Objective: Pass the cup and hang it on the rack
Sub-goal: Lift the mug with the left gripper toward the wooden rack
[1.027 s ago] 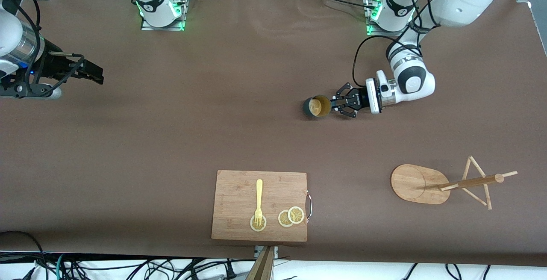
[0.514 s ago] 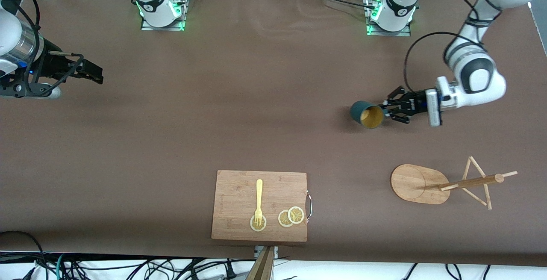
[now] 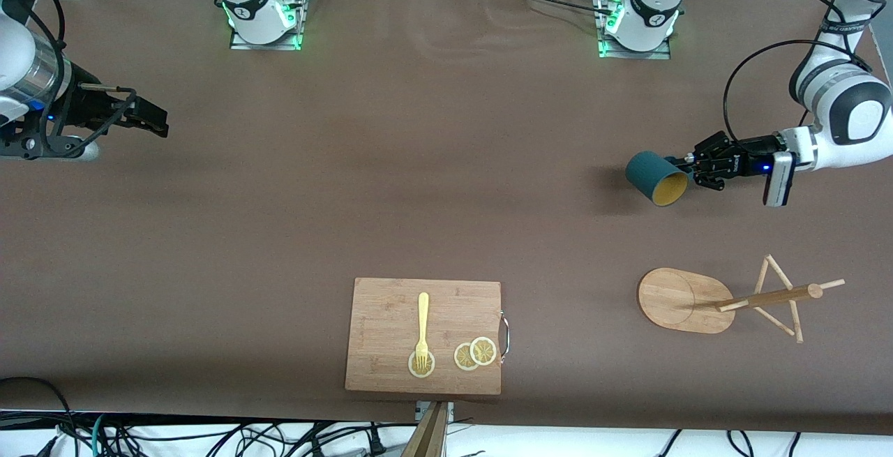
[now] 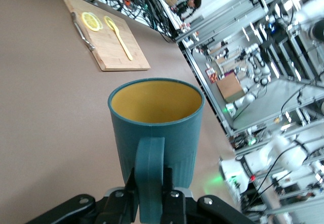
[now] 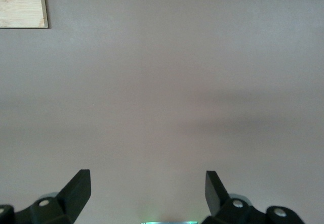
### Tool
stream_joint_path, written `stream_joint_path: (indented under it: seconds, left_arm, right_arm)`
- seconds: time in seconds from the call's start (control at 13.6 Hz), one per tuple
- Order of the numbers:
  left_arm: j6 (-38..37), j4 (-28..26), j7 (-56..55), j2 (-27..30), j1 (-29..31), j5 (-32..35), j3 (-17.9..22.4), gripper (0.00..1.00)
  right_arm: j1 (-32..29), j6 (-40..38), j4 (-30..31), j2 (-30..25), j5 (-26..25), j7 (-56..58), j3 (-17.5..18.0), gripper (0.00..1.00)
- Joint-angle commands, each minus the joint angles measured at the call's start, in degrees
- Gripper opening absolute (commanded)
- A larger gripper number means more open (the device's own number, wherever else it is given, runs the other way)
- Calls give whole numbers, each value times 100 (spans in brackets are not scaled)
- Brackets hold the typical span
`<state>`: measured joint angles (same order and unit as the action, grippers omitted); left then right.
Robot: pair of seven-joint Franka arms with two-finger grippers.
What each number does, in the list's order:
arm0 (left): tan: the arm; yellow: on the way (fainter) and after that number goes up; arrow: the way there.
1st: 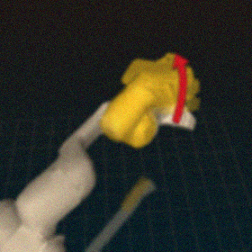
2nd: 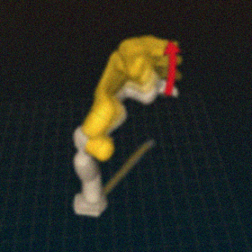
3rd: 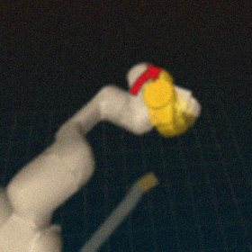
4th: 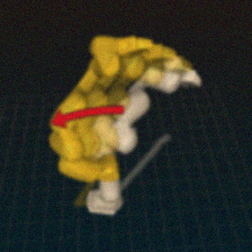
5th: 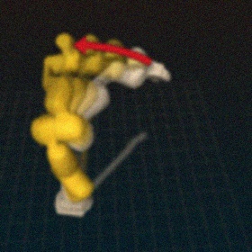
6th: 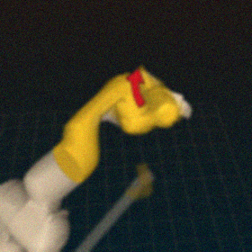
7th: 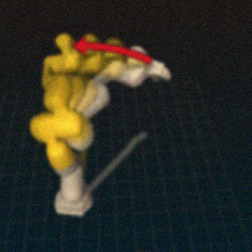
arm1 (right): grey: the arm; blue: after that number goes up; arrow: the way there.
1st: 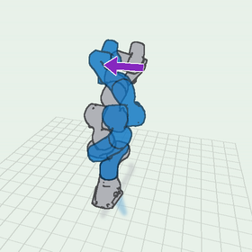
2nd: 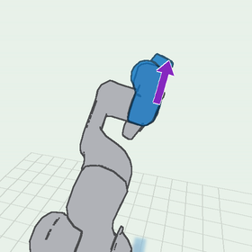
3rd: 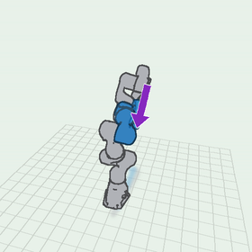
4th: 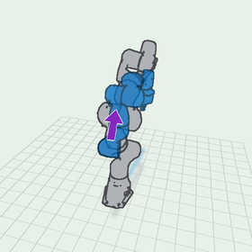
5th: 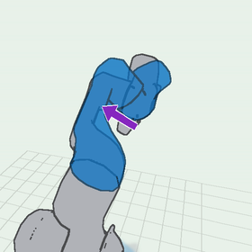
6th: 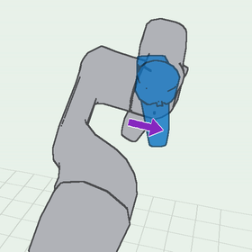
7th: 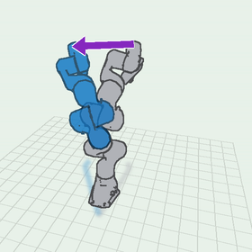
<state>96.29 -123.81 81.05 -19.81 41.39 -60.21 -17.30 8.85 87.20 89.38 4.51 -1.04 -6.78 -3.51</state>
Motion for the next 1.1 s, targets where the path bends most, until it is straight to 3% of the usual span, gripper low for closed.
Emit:
stream_joint_path:
  seconds: [0.0, 0.37, 0.66, 1.03]
  left_arm:
    - [-469, 593, -1069, -101, 316, 123, -45, 0]
    - [-1164, 1454, -3047, -488, 615, 114, -36, 0]
    - [-1358, 2271, -4489, -1172, 642, -70, -54, 0]
    - [-1490, 2922, -5088, -1780, 572, -738, -54, 0]
  right_arm:
    - [-103, 69, 194, -205, 69, 71, 79, 100]
    - [-103, 60, 203, -205, 78, 71, 79, 100]
    - [-103, 60, 194, -205, 78, 71, 79, 100]
    - [-103, 69, 194, -205, 78, 71, 79, 100]
